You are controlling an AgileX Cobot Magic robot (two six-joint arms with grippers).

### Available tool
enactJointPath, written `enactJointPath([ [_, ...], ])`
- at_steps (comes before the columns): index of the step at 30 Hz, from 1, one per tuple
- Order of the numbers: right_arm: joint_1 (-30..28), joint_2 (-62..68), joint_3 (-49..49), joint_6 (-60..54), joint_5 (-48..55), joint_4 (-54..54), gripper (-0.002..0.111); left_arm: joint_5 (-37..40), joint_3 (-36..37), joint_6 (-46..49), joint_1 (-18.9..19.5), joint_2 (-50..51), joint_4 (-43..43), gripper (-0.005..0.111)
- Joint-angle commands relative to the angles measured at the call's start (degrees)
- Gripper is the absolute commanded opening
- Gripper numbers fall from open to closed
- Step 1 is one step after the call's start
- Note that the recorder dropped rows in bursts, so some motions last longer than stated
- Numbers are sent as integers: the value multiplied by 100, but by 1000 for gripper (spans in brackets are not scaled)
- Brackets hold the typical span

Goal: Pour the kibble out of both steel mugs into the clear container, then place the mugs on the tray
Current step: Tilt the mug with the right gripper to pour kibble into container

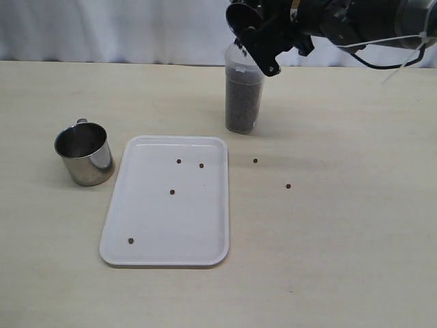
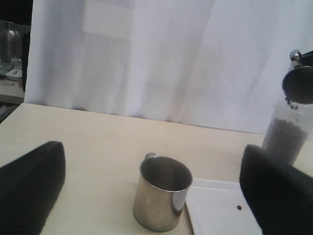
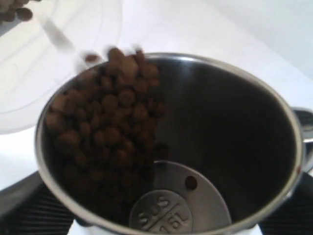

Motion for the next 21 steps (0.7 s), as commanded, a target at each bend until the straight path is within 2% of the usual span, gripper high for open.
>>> enactJointPath([
  [1,9,-111,-56,-231,-94,-12,5,-48,18,-7,1,-16,-6,97],
  [21,9,-212,-56,-1099,-263,-12,5,-48,18,-7,1,-16,-6,97],
])
